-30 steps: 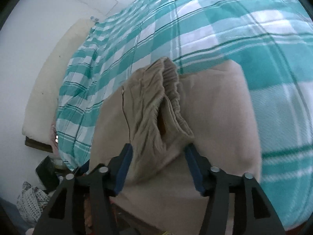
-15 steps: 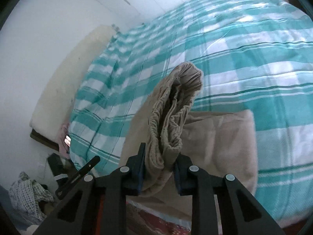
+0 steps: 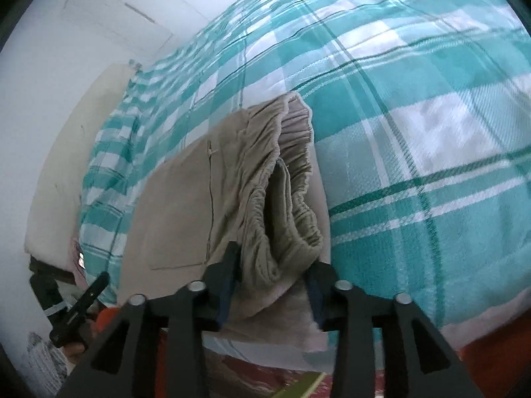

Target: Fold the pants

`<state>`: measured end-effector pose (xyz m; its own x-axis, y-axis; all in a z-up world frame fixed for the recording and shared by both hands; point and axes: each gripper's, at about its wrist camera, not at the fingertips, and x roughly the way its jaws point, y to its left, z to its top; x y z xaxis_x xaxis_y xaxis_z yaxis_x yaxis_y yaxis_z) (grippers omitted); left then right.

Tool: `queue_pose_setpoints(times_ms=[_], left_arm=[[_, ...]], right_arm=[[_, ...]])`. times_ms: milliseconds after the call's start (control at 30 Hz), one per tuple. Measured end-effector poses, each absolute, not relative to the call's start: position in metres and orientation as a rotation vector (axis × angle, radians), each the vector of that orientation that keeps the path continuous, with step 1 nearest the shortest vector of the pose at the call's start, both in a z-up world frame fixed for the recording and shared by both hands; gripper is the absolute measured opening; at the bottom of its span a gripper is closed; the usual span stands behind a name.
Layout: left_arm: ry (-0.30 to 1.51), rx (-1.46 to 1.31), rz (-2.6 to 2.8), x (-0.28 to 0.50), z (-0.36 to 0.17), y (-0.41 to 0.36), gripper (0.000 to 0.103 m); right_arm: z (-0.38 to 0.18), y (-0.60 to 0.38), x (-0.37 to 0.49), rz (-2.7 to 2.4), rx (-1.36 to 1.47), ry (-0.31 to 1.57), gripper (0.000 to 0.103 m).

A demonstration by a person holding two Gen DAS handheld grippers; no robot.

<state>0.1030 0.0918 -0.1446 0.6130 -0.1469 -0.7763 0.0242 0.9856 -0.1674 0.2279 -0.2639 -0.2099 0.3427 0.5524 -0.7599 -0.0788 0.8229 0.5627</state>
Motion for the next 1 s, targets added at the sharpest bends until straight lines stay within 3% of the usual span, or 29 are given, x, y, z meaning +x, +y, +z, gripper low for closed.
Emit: queue_pose_setpoints(times_ms=[67,200,300,433,567,833,1000], left_arm=[[0.899,-0.08,-0.116,0.096,-0.142,0.084,0.091],[0.939,0.048,-0.115,0.086,-0.154,0.064,0.093],[0.965,0.093,-0.122,0.088,-0.164,0.048,0.092],[0.966,0.205,-0.08,0.09,-0.172,0.03,0.092],[0.974,0.146,-0.1,0.093,-0.172,0.034,0.092],[1.077,0.06,0.011,0.118,-0.195,0.046,0.094],[1.173,-0.185,0.048,0.108,-0.202,0.085,0.091]], right_arm=[[-0.199,-0.269,0.227,0.404,0.431,1.136,0.044],[-0.165,-0.266,0.223,0.371,0.348,1.017,0.044],[-0.141,-0.242,0.228,0.465,0.301,0.947,0.054],[-0.159,-0.21,0.24,0.531,0.245,0.974,0.056],[-0.195,-0.206,0.245,0.48,0.234,1.045,0.055],[-0.196,-0.21,0.237,0.477,0.216,1.019,0.055],[-0.202,-0.208,0.232,0.479,0.196,1.013,0.055]])
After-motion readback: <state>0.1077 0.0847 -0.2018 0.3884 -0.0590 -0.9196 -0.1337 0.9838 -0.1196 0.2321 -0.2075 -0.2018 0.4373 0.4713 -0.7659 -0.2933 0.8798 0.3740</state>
